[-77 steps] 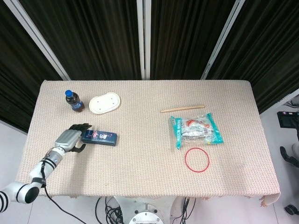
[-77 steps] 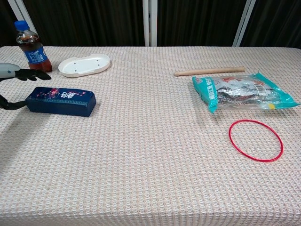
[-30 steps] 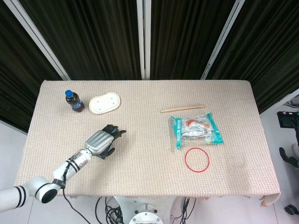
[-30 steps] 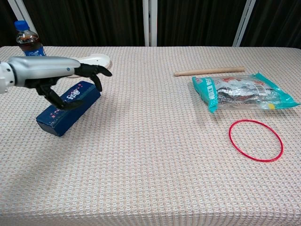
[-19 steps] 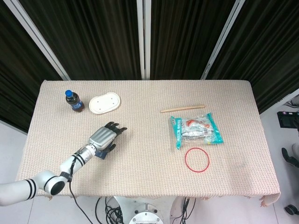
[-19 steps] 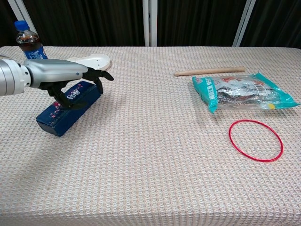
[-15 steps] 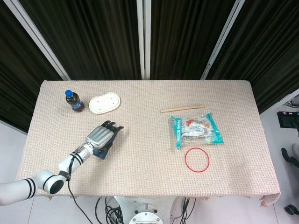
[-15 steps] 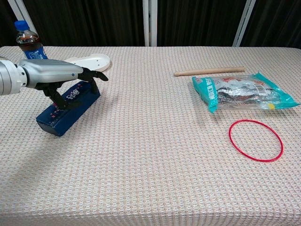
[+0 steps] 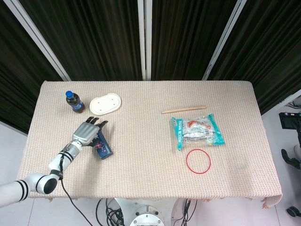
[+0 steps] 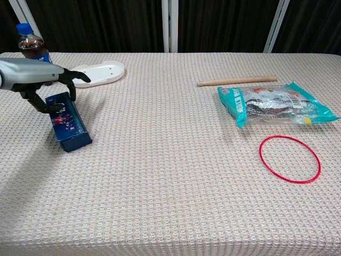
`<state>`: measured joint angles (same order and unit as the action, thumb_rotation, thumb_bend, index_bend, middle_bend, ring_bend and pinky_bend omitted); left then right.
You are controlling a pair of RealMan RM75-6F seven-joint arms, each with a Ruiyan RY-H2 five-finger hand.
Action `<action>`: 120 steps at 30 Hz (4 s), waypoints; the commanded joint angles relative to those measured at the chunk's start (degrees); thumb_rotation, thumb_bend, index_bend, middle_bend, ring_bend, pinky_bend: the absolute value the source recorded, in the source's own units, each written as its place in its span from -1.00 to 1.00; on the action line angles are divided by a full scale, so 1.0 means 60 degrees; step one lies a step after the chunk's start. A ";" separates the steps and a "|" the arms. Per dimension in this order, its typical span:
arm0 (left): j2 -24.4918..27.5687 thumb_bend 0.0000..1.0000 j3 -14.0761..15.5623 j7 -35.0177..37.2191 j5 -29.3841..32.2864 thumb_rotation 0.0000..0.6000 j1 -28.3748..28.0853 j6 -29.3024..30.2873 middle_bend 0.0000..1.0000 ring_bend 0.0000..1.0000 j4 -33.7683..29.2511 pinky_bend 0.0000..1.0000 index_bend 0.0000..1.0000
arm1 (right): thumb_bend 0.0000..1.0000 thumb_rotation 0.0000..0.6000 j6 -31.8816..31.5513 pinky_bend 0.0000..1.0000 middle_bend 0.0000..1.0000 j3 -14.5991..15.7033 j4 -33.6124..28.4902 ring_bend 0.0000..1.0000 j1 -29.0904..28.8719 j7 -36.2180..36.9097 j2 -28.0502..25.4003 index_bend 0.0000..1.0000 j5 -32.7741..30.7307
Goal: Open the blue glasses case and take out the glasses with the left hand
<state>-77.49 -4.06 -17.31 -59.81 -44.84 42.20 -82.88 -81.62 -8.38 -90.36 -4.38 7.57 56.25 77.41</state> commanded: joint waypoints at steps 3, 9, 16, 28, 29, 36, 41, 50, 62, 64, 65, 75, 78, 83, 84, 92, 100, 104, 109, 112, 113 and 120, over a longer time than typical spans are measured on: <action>0.0372 -0.06 0.0142 -0.0281 0.0678 1.00 0.0133 0.0094 -0.40 -1.00 -0.0062 -0.89 -1.00 | -0.42 1.00 -0.0019 -1.00 -1.00 0.0005 -0.0083 -1.00 -0.0011 -0.0098 -0.0001 -1.00 0.0026; 0.0811 -0.06 0.0327 -0.0246 0.1113 1.00 0.0232 -0.0084 -0.33 -1.00 -0.0442 -0.89 -1.00 | -0.42 1.00 -0.0025 -1.00 -1.00 -0.0004 -0.0175 -1.00 -0.0026 -0.0205 -0.0016 -1.00 0.0018; 0.1113 -0.06 0.0449 0.0145 0.1099 1.00 0.0329 -0.0308 -0.31 -1.00 -0.0882 -0.89 -1.00 | -0.41 1.00 -0.0031 -1.00 -1.00 0.0017 -0.0197 -1.00 -0.0021 -0.0260 -0.0003 -1.00 0.0029; 0.1473 -0.09 0.0421 0.0516 0.0556 1.00 0.0447 0.0031 -0.61 -1.00 -0.1663 -0.88 -1.00 | -0.41 1.00 -0.0044 -1.00 -1.00 0.0025 -0.0146 -1.00 0.0006 -0.0208 -0.0002 -1.00 0.0011; 0.1530 -0.11 0.0438 0.0525 0.0469 1.00 0.0460 0.0055 -0.62 -1.00 -0.1764 -0.88 -1.00 | -0.41 1.00 -0.0043 -1.00 -1.00 0.0023 -0.0136 -1.00 0.0009 -0.0197 -0.0001 -1.00 0.0000; 0.1755 -0.15 0.0851 -0.0188 -0.0239 1.00 0.0645 0.0633 -0.62 -1.00 -0.2393 -0.87 -0.87 | -0.41 1.00 -0.0018 -1.00 -1.00 0.0012 -0.0091 -1.00 -0.0003 -0.0145 -0.0002 -1.00 -0.0007; 0.1602 -0.16 0.0978 -0.0483 -0.0574 1.00 0.0869 0.1168 -0.63 -1.00 -0.2406 -0.87 -0.84 | -0.41 1.00 -0.0094 -1.00 -1.00 -0.0025 -0.0113 -1.00 0.0021 -0.0101 -0.0048 -1.00 -0.0007; 0.0953 -0.18 0.1144 -0.1178 -0.0365 1.00 0.1128 0.1563 -0.71 -1.00 -0.1951 -0.87 -0.84 | -0.41 1.00 -0.0245 -1.00 -1.00 -0.0094 -0.0255 -1.00 0.0081 -0.0065 -0.0204 -1.00 -0.0021; 0.0815 -0.20 0.0843 -0.1027 0.0125 1.00 0.1107 0.1439 -0.71 -1.00 -0.1883 -0.86 -0.70 | -0.41 1.00 -0.0083 -1.00 -1.00 -0.0069 -0.0220 -1.00 0.0028 -0.0107 -0.0159 -1.00 -0.0076; 0.0803 -0.20 0.0850 -0.1082 0.0166 1.00 0.1079 0.1386 -0.71 -1.00 -0.1856 -0.86 -0.70 | -0.41 1.00 -0.0077 -1.00 -1.00 -0.0070 -0.0208 -1.00 0.0019 -0.0106 -0.0141 -1.00 -0.0073; 0.0789 -0.20 0.0847 -0.1073 0.0195 1.00 0.1077 0.1363 -0.71 -1.00 -0.1854 -0.86 -0.70 | -0.41 1.00 -0.0072 -1.00 -1.00 -0.0066 -0.0203 -1.00 0.0018 -0.0104 -0.0138 -1.00 -0.0070; 0.0680 -0.20 0.0781 -0.1136 0.0399 1.00 0.1047 0.1356 -0.67 -1.00 -0.1744 -0.84 -0.70 | -0.41 1.00 0.0008 -1.00 -1.00 -0.0045 -0.0152 -1.00 0.0026 -0.0067 -0.0154 -1.00 -0.0130; 0.0666 -0.20 0.0790 -0.1229 0.0506 1.00 0.1011 0.1312 -0.65 -1.00 -0.1723 -0.81 -0.69 | -0.41 1.00 0.0065 -1.00 -1.00 -0.0031 -0.0142 -1.00 0.0012 -0.0075 -0.0154 -1.00 -0.0142; 0.0641 -0.19 0.0794 -0.1253 0.0571 1.00 0.0997 0.1292 -0.63 -1.00 -0.1700 -0.81 -0.69 | -0.41 1.00 0.0114 -1.00 -1.00 -0.0030 -0.0150 -1.00 -0.0006 -0.0102 -0.0157 -1.00 -0.0168; 0.0636 -0.19 0.0798 -0.1251 0.0568 1.00 0.0997 0.1290 -0.62 -1.00 -0.1683 -0.81 -0.68 | -0.41 1.00 0.0126 -1.00 -1.00 -0.0029 -0.0156 -1.00 -0.0010 -0.0112 -0.0161 -1.00 -0.0176; 0.0509 -0.16 0.0688 -0.0867 0.0156 1.00 0.1099 0.1505 -0.53 -1.00 -0.1516 -0.77 -0.47 | -0.41 1.00 0.0157 -1.00 -1.00 -0.0027 -0.0157 -1.00 -0.0010 -0.0139 -0.0154 -1.00 -0.0225; 0.0395 -0.02 0.0616 -0.0468 -0.0102 1.00 0.1211 0.1540 -0.38 -0.94 -0.1291 -0.75 -0.29 | -0.41 1.00 0.0229 -1.00 -1.00 -0.0006 -0.0111 -1.00 -0.0027 -0.0129 -0.0130 -1.00 -0.0241; 0.0370 0.01 0.0570 -0.0322 -0.0073 1.00 0.1244 0.1495 -0.35 -0.92 -0.1265 -0.74 -0.27 | -0.41 1.00 0.0240 -1.00 -1.00 -0.0004 -0.0080 -1.00 -0.0021 -0.0107 -0.0131 -1.00 -0.0255; 0.0419 0.03 0.0335 0.0175 0.0168 1.00 0.1215 0.1234 -0.27 -0.88 -0.1357 -0.73 -0.24 | -0.41 1.00 0.0255 -1.00 -1.00 -0.0007 -0.0048 -1.00 -0.0019 -0.0072 -0.0132 -1.00 -0.0273; 0.0443 0.04 0.0174 0.0317 0.0406 1.00 0.1096 0.1012 -0.18 -0.79 -0.1246 -0.73 -0.23 | -0.41 1.00 0.0301 -1.00 -1.00 0.0004 -0.0017 -1.00 -0.0029 -0.0078 -0.0114 -1.00 -0.0290; 0.0387 0.04 0.0121 0.0269 0.0545 1.00 0.1044 0.0982 -0.11 -0.69 -0.1131 -0.72 -0.25 | -0.41 1.00 0.0316 -1.00 -1.00 0.0007 -0.0008 -1.00 -0.0033 -0.0079 -0.0107 -1.00 -0.0297; -0.0046 -0.01 -0.0117 0.0208 0.0683 1.00 0.0811 0.0985 -0.38 -0.71 -0.0443 -0.67 -0.67 | -0.41 1.00 0.0364 -1.00 -1.00 -0.0011 0.0019 -1.00 -0.0051 -0.0094 -0.0093 -1.00 -0.0358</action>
<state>-77.18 -4.38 -16.21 -55.52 -39.71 47.86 -86.20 -79.44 -8.43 -90.26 -4.68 7.01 55.69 75.27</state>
